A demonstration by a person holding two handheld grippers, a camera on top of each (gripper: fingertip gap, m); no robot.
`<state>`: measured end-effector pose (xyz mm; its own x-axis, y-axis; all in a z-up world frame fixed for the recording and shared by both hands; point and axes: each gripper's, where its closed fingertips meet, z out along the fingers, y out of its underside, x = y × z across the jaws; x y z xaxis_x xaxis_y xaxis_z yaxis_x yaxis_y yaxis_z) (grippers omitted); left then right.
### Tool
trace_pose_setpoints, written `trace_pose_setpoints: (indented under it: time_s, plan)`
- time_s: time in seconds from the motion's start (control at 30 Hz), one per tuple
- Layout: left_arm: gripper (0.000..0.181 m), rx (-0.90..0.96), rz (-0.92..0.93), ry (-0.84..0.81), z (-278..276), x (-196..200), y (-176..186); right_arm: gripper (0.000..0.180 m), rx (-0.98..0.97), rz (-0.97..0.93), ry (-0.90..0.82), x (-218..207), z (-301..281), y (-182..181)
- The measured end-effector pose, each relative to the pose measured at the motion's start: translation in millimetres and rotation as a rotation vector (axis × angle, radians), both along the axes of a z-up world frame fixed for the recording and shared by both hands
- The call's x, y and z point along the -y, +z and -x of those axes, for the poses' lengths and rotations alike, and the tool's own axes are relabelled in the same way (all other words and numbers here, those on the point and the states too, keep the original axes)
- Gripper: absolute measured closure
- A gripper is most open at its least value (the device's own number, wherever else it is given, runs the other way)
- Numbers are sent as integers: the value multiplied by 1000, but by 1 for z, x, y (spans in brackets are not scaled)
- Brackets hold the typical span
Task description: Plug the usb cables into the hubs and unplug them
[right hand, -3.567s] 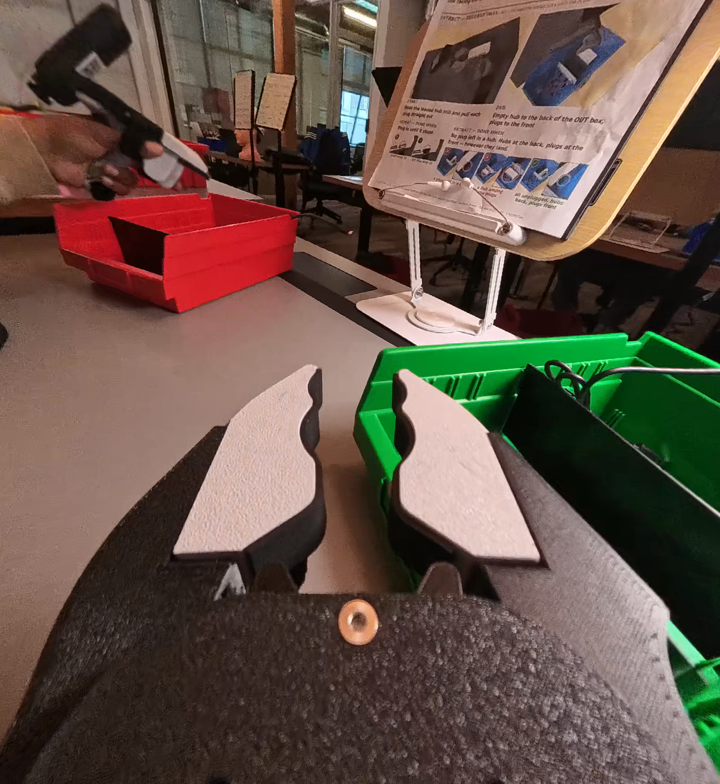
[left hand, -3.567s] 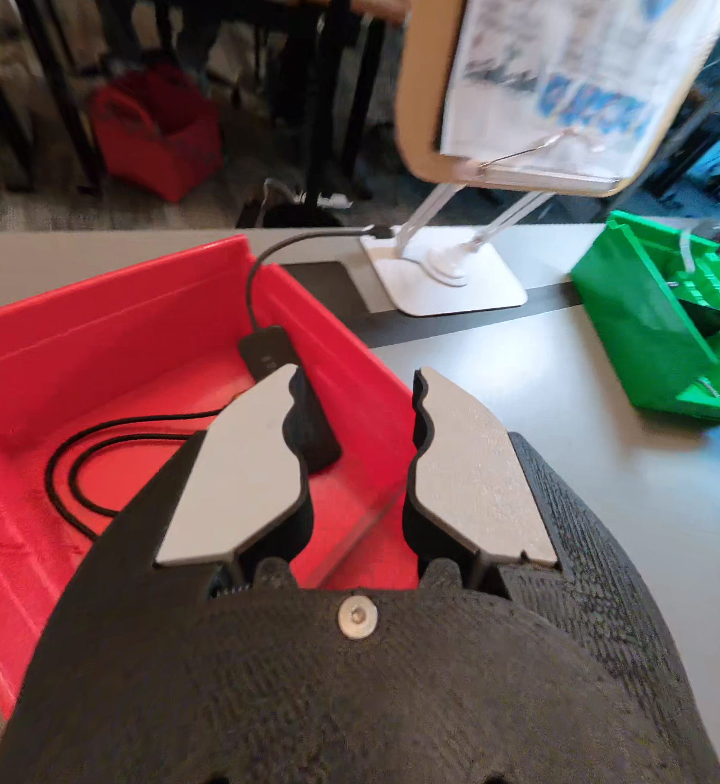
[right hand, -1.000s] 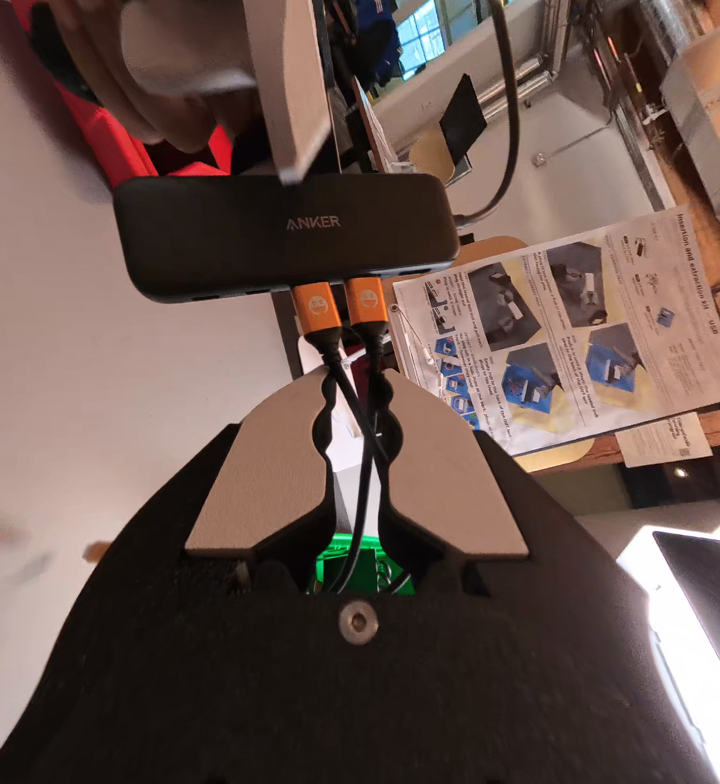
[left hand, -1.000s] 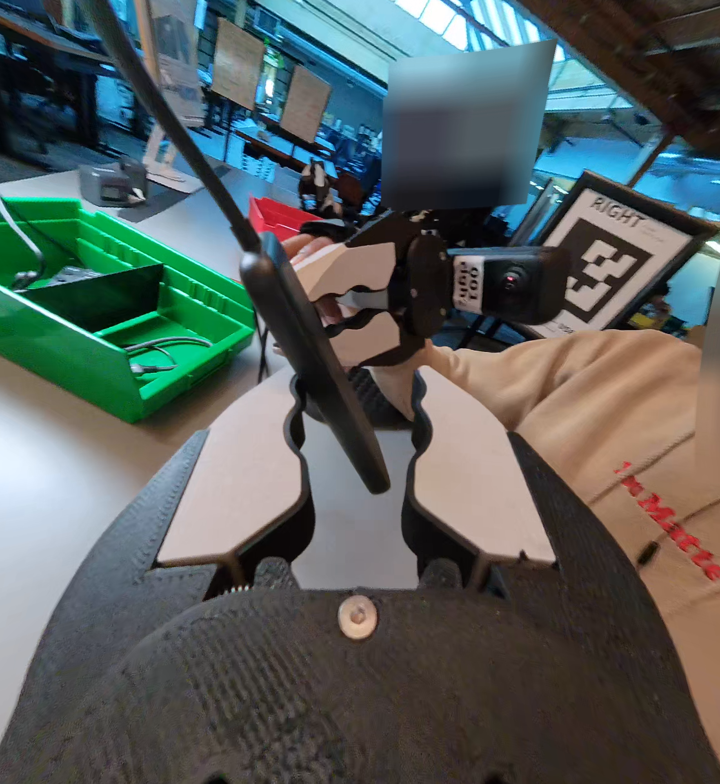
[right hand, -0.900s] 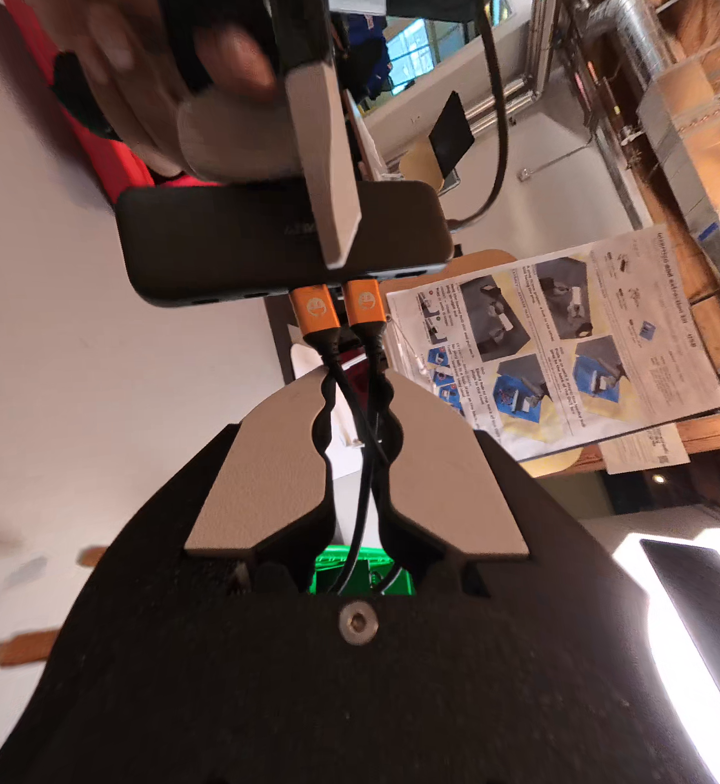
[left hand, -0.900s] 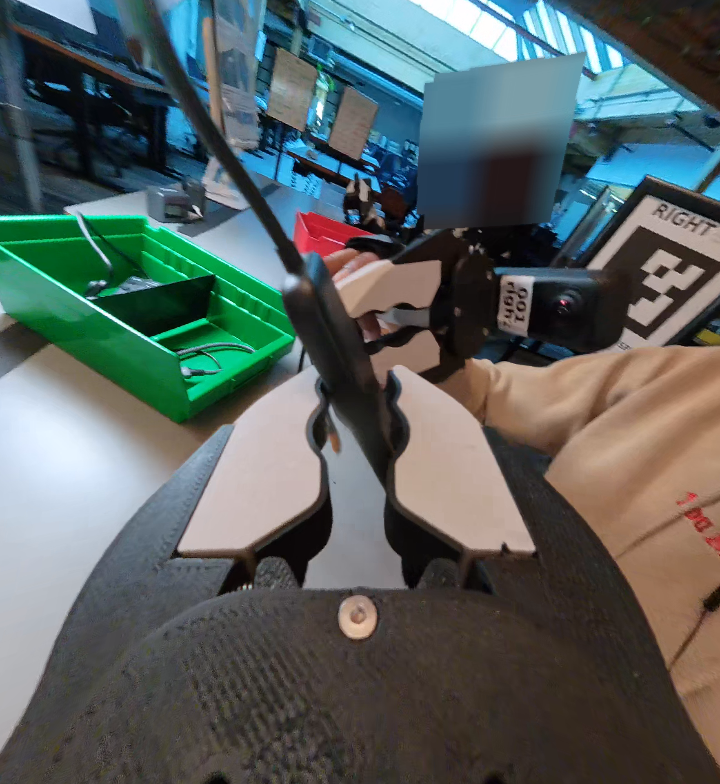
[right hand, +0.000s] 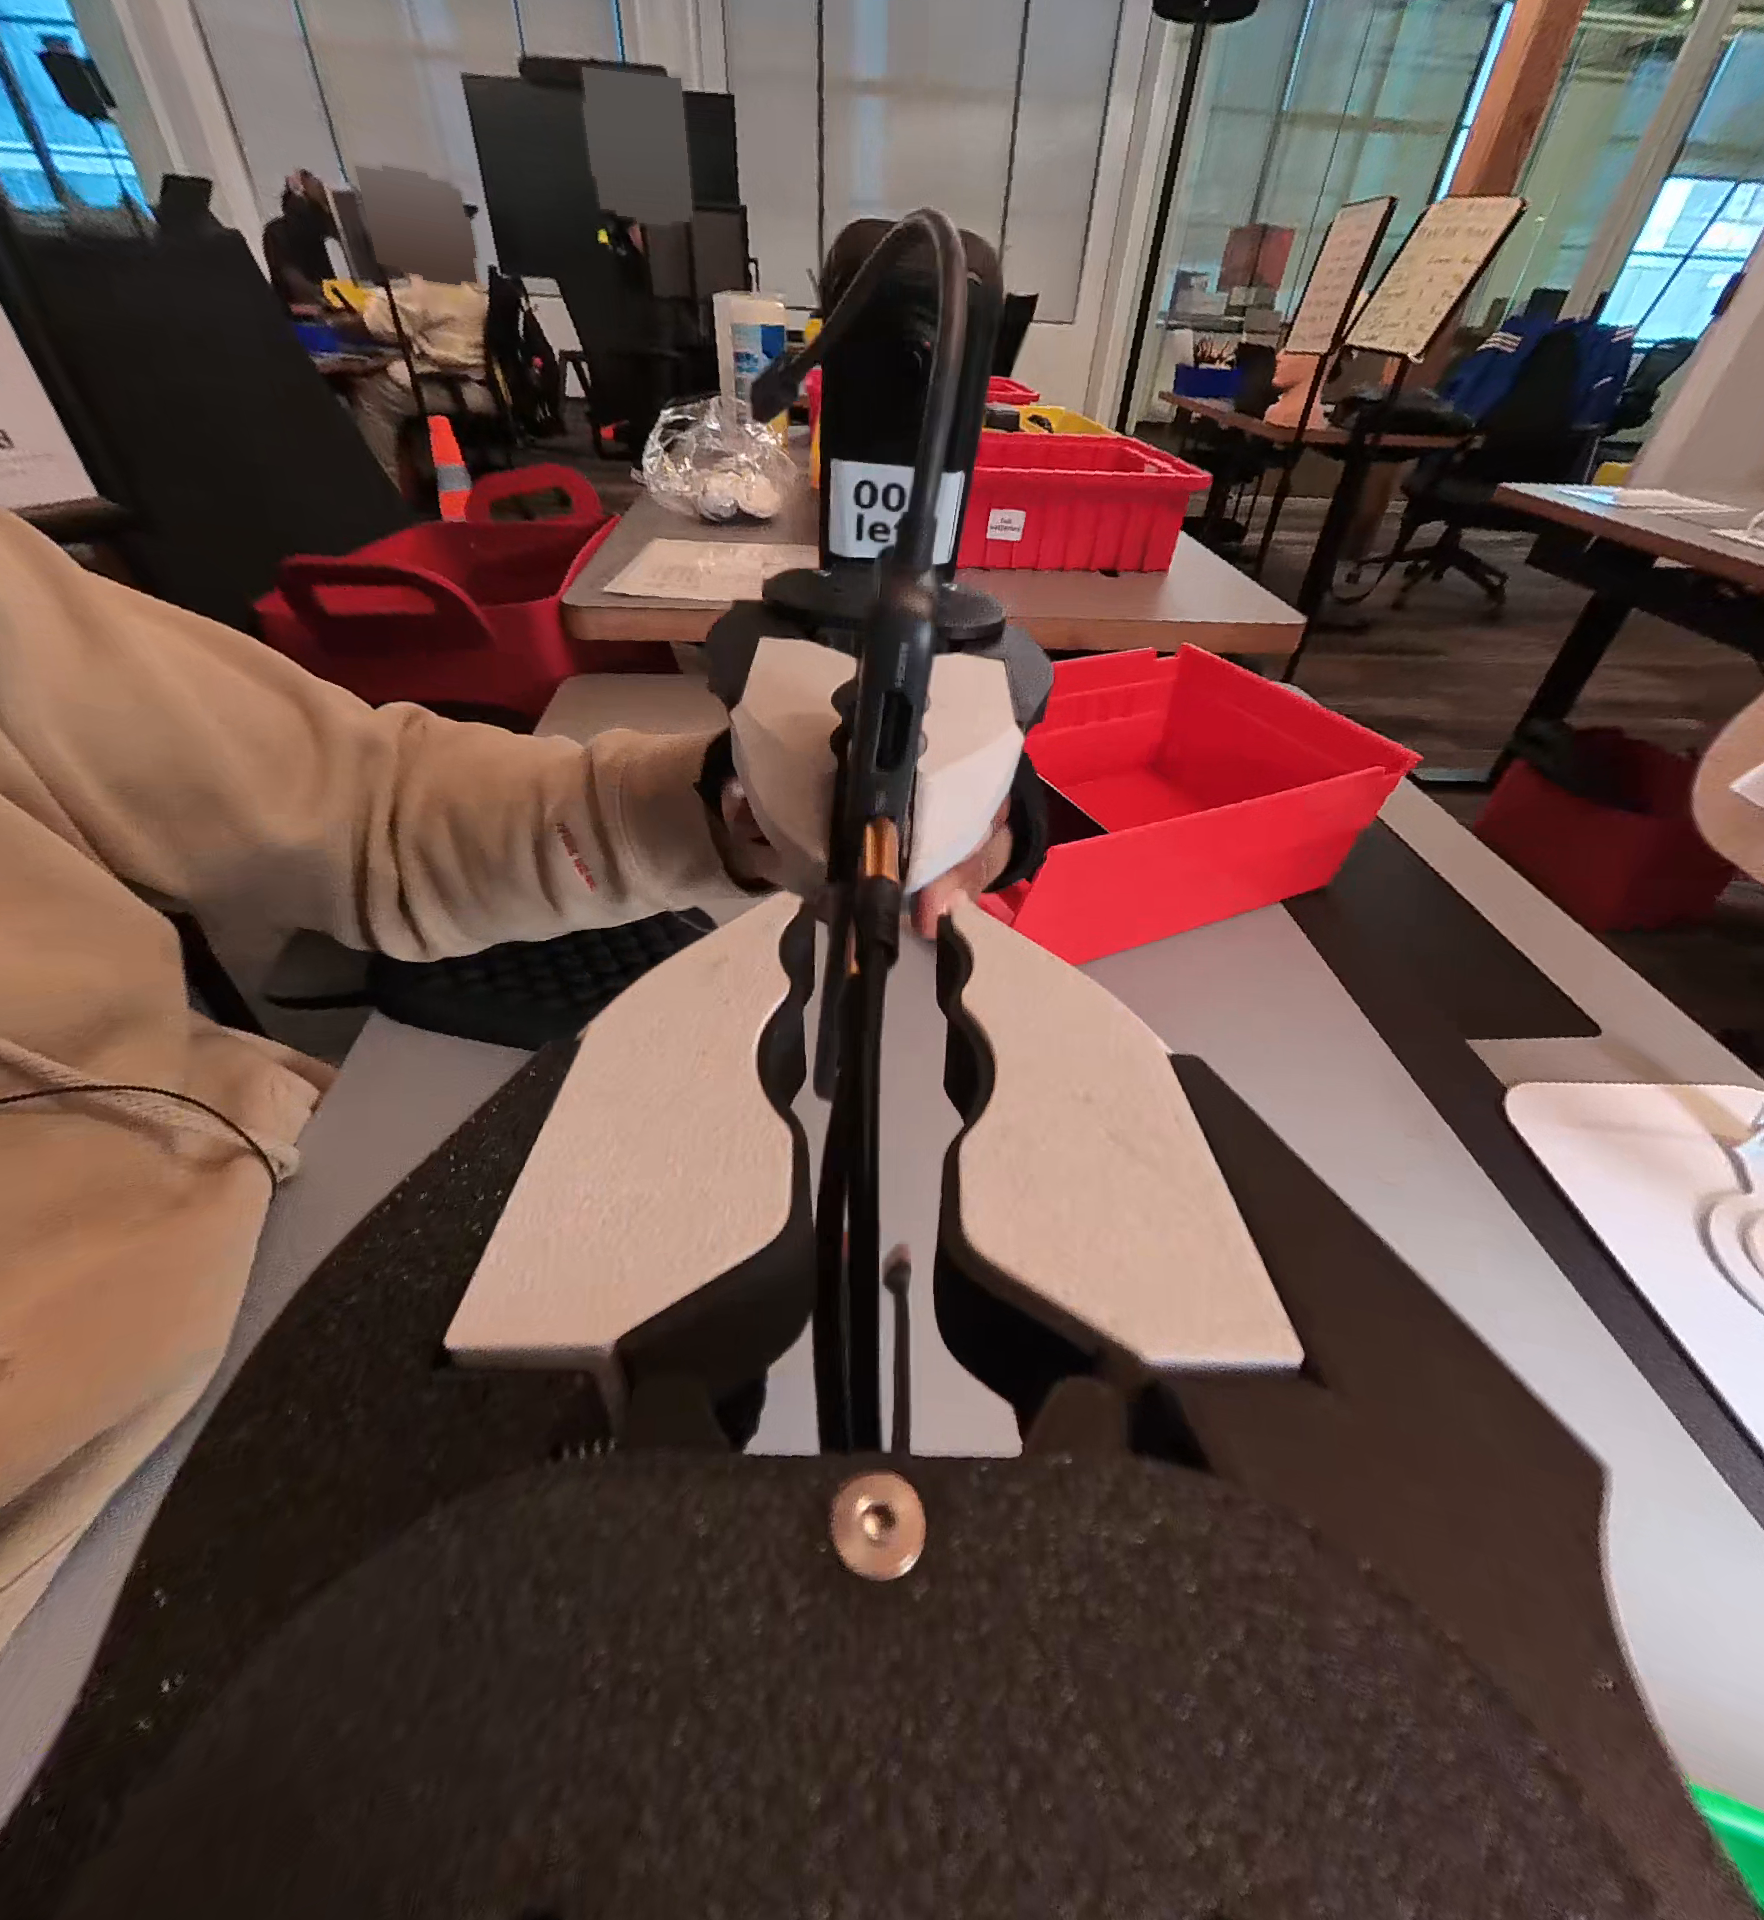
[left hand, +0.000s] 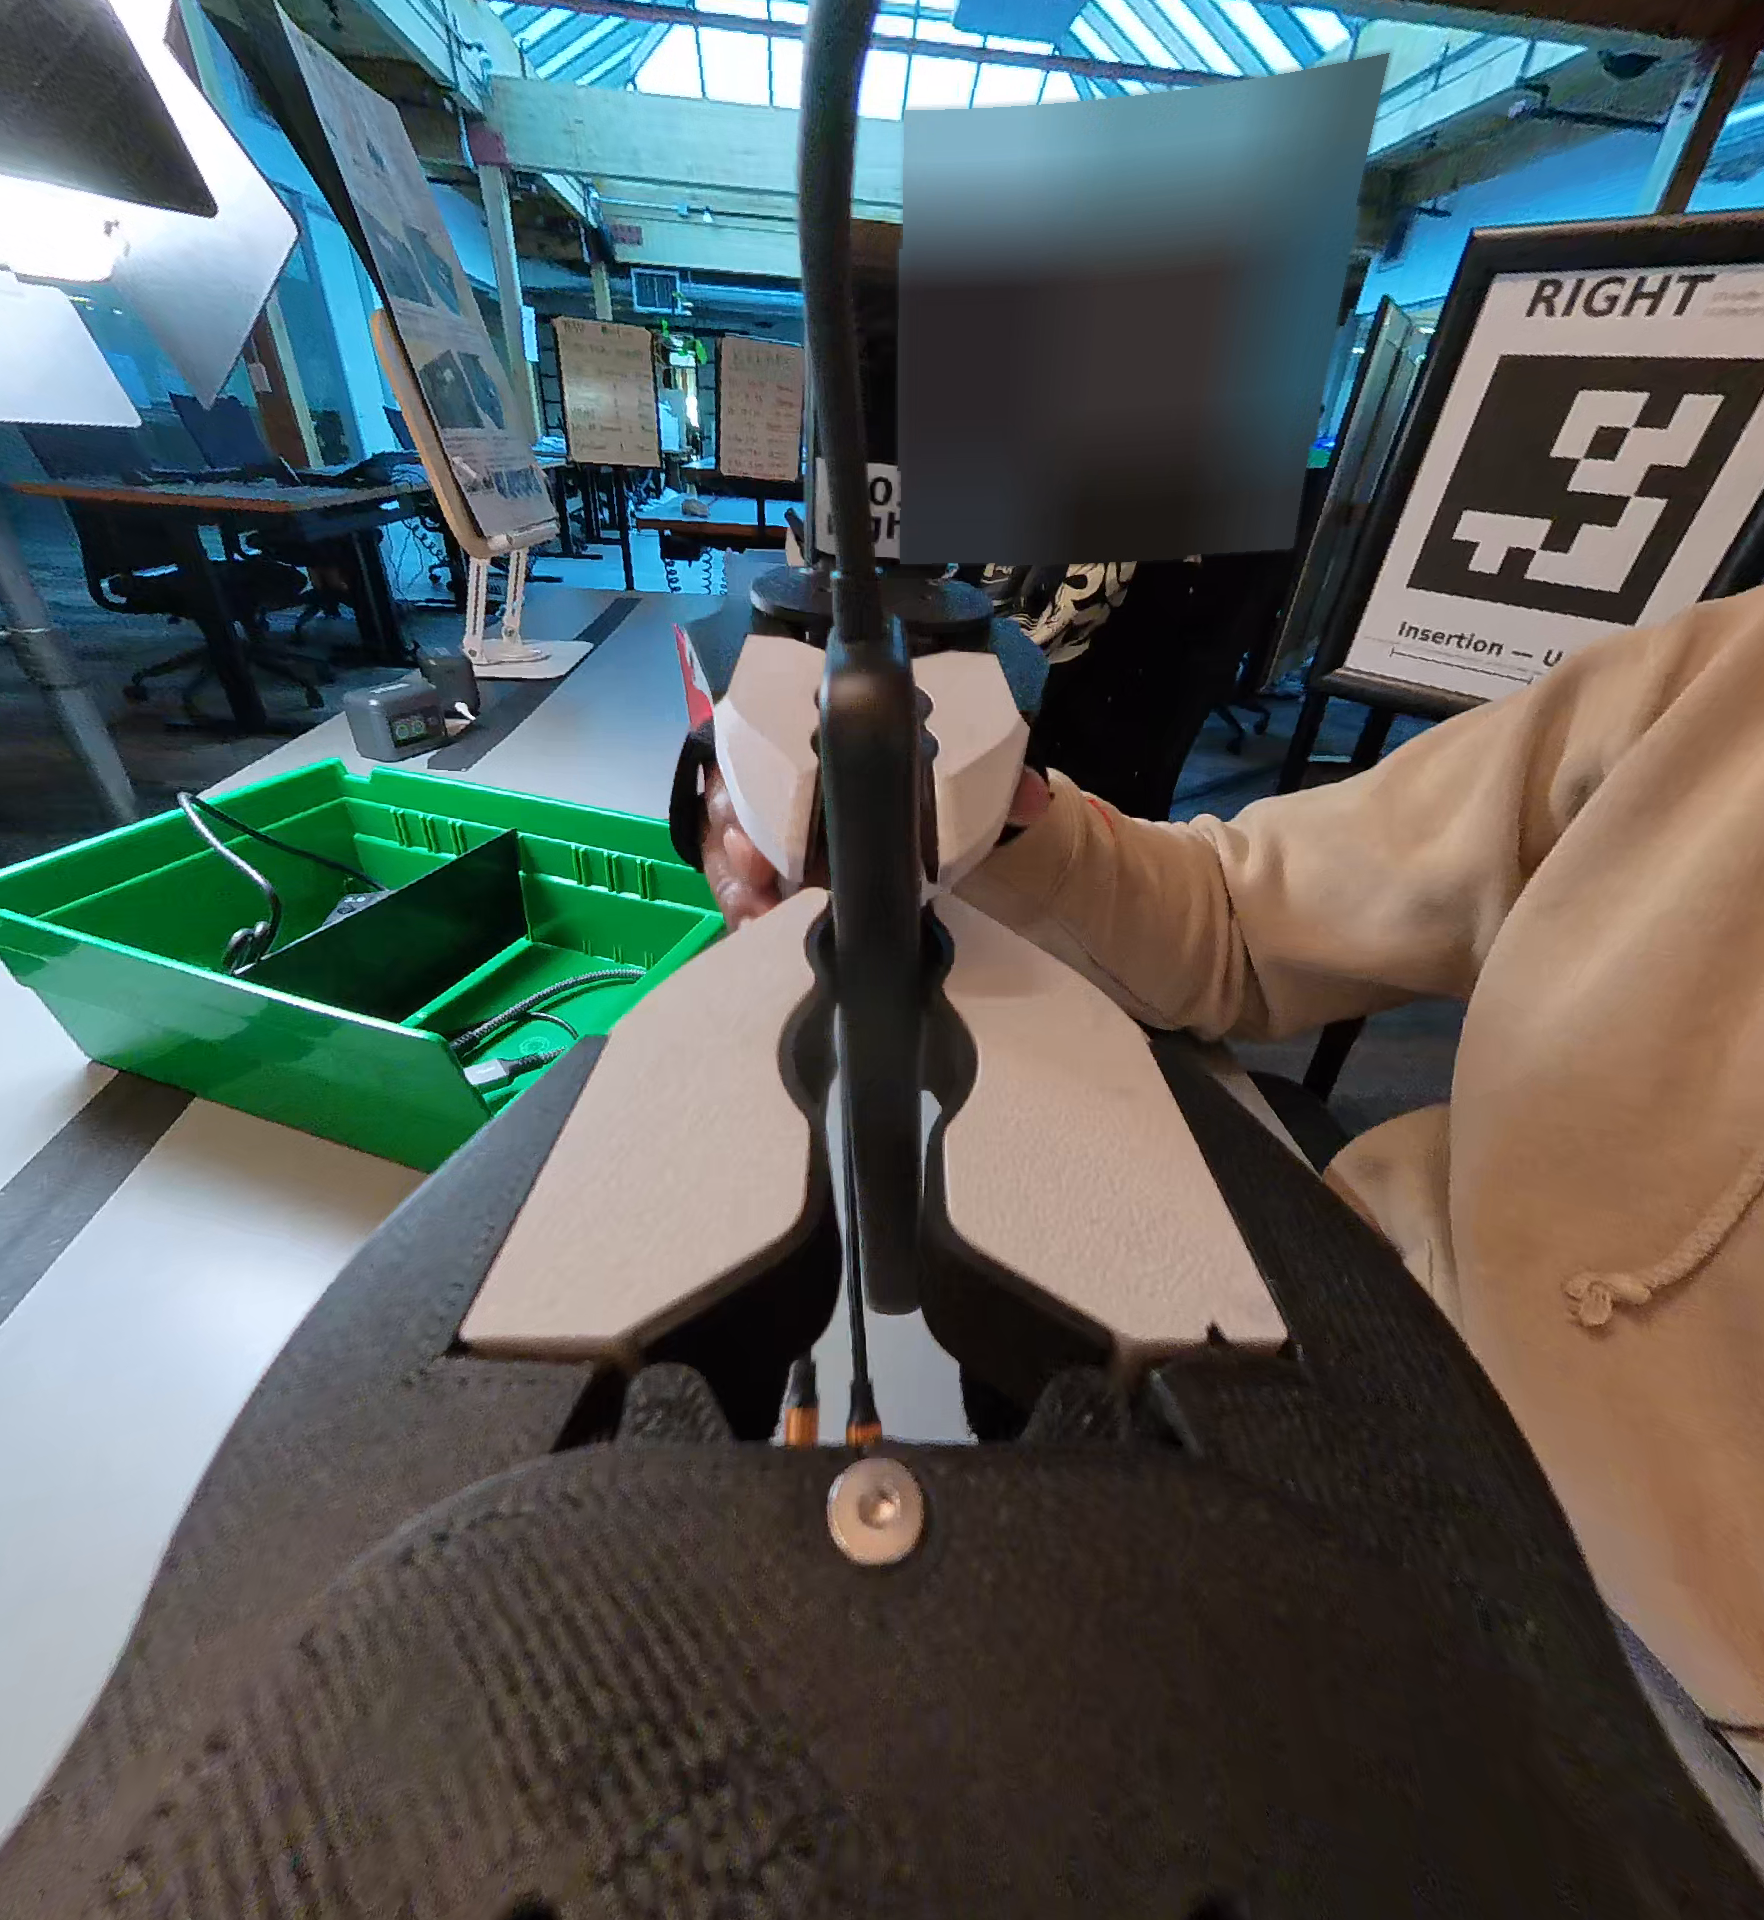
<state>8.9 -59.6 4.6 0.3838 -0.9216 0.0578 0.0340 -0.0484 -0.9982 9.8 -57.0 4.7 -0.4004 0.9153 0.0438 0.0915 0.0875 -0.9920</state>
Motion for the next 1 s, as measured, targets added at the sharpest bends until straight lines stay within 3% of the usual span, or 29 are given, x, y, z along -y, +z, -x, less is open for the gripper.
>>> trace_pose_setpoints:
  time_s: [0.17, 0.47, 0.57, 0.7, 1.0]
  plan:
    - [168, 39, -4, 29, -4, -4, 0, 171, -31, 35, -20, 0, 6, 0]
    - [169, -7, -28, 93, -2, -5, 11, 173, -61, 40, 3, 0, 5, 8]
    - [168, 142, -84, 180, 43, -1, 49, 173, -130, 63, -55, -33, -18, 25]
    - [168, 104, -160, 281, 95, 18, 77, 173, -166, -27, -134, -53, -39, 44]
    - [168, 68, -138, 316, 103, 17, 78, 172, -225, -43, -375, -113, -68, 56]
